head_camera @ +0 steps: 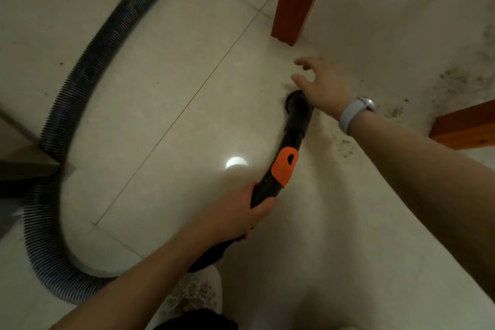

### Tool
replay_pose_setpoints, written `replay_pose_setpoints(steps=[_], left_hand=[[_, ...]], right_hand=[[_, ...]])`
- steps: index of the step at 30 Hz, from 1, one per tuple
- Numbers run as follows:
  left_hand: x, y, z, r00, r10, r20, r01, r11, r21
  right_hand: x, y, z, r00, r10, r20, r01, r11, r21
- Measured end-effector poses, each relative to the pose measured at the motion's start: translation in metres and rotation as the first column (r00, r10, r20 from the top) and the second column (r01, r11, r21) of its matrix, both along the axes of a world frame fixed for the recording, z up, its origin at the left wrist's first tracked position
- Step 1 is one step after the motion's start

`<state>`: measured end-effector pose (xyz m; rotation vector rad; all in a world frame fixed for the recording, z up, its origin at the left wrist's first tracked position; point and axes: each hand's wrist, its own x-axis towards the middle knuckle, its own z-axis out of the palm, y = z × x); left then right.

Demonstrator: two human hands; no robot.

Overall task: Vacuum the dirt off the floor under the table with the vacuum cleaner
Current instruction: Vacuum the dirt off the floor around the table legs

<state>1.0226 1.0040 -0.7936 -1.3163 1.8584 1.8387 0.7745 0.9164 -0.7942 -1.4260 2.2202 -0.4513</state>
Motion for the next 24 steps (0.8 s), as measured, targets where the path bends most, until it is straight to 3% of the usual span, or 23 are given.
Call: replay_pose_setpoints(steps=[4,6,13,18,21,24], left_hand=[[0.008,0.009,-0.006,0.998,-0.048,0.038,0.049,0.998,-0.029],[0.009,0.008,-0.006,0.998,-0.046,0.040,0.047,0.999,-0.017],[0.011,0.010,-0.006,0.992,-0.106,0.068,0.110,0.993,-0.048],[0.010,0.011,-0.006,0.994,-0.092,0.060,0.096,0.993,-0.068],[0.010,0.010,-0.006,0.996,-0.072,0.058,0.076,0.995,-0.066],[0.009,0.011,-0.004,0.999,-0.045,0.031,0.046,0.997,-0.057]], right_hand=[[-0.001,-0.031,-0.014,0.987,0.163,-0.010,-0.146,0.909,0.391],[0.005,-0.031,-0.024,0.989,0.125,0.078,-0.146,0.882,0.448],[0.005,-0.016,-0.037,0.967,-0.195,0.164,0.114,0.906,0.408],[-0.011,-0.005,-0.026,0.761,-0.496,0.419,0.459,0.867,0.193],[-0.025,0.009,-0.021,0.810,-0.468,0.354,0.462,0.881,0.106],[-0.032,0.024,-0.029,0.878,-0.415,0.238,0.388,0.909,0.152]])
